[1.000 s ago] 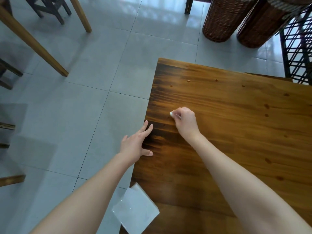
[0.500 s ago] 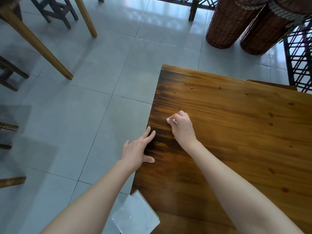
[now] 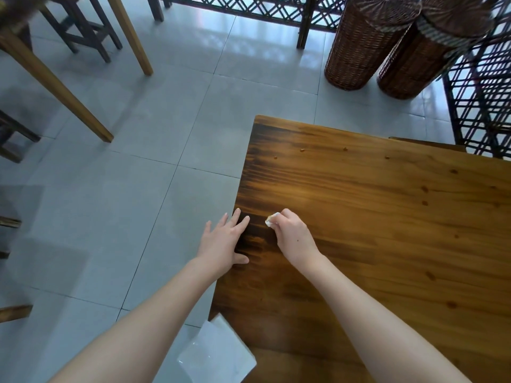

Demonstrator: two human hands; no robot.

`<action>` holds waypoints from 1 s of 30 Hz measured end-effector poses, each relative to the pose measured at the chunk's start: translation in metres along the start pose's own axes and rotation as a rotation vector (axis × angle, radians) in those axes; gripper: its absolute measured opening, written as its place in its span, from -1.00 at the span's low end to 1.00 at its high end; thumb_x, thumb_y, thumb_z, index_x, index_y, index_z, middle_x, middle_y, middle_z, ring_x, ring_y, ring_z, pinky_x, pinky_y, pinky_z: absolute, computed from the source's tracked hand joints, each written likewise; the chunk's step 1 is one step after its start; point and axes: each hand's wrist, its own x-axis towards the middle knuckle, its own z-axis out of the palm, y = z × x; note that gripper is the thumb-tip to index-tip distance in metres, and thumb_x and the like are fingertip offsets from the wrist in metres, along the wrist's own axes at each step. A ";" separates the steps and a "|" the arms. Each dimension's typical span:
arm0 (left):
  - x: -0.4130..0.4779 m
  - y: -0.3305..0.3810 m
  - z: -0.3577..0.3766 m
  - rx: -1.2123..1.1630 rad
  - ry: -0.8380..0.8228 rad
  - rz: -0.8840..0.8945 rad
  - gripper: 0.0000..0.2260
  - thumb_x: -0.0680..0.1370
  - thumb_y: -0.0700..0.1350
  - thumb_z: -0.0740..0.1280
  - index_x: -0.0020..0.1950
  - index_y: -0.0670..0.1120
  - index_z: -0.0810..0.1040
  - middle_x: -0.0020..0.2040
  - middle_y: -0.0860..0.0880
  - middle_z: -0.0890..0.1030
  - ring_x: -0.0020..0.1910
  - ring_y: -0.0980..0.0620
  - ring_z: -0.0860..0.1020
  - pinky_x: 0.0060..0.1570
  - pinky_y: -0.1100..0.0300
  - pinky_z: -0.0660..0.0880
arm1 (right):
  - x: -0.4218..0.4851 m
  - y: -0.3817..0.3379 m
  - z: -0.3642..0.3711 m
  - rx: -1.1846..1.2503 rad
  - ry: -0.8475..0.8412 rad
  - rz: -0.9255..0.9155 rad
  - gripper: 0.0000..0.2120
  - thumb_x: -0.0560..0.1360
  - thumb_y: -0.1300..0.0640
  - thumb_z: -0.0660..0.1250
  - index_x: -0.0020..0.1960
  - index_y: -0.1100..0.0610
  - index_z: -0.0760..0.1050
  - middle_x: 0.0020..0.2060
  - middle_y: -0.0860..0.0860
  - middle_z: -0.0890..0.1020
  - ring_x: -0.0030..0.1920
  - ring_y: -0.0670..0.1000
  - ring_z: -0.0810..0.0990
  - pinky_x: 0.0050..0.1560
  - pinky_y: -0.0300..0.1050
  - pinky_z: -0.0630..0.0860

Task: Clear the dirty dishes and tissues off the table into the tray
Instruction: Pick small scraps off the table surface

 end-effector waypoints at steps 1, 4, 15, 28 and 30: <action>0.001 0.001 -0.001 -0.010 0.009 0.012 -0.14 0.47 0.15 0.42 0.58 0.11 -0.08 0.60 0.04 -0.10 0.57 -0.03 -0.06 0.49 -0.11 -0.03 | 0.003 0.001 -0.001 -0.017 -0.008 -0.010 -0.83 0.56 0.22 0.29 0.11 0.19 0.60 -0.07 0.04 0.59 -0.08 -0.05 0.57 -0.04 -0.33 0.50; 0.010 0.004 -0.007 -0.030 0.019 0.034 -0.13 0.47 0.13 0.42 0.59 0.09 -0.10 0.60 0.04 -0.13 0.57 -0.02 -0.07 0.49 -0.09 -0.05 | 0.015 0.004 -0.004 -0.035 -0.023 -0.034 -0.85 0.55 0.23 0.30 0.08 0.19 0.61 -0.09 0.04 0.59 -0.11 -0.05 0.56 -0.03 -0.30 0.53; 0.058 0.005 -0.030 -0.080 0.013 0.025 -0.05 0.44 0.15 0.45 0.59 0.03 -0.14 0.60 0.02 -0.14 0.57 -0.02 -0.08 0.50 -0.06 -0.07 | 0.102 0.030 -0.010 0.167 0.143 0.186 -0.89 0.53 0.23 0.33 -0.01 0.18 0.63 -0.15 -0.04 0.53 -0.18 -0.13 0.49 -0.14 -0.39 0.44; 0.066 0.011 -0.037 -0.095 -0.007 -0.040 -0.01 0.39 0.12 0.51 0.59 0.08 -0.10 0.59 0.06 -0.11 0.57 -0.01 -0.05 0.48 -0.05 -0.01 | 0.165 0.024 -0.006 0.220 0.204 0.142 -0.86 0.55 0.21 0.32 0.04 0.22 0.62 -0.07 0.05 0.58 -0.11 -0.09 0.53 -0.04 -0.33 0.49; 0.064 0.011 -0.038 -0.112 -0.012 -0.044 -0.01 0.38 0.12 0.51 0.58 0.09 -0.10 0.59 0.07 -0.12 0.56 0.00 -0.05 0.48 -0.06 -0.01 | 0.167 0.033 -0.014 0.253 0.252 0.220 -0.87 0.55 0.21 0.32 0.02 0.21 0.62 -0.08 0.03 0.58 -0.11 -0.09 0.53 -0.11 -0.41 0.39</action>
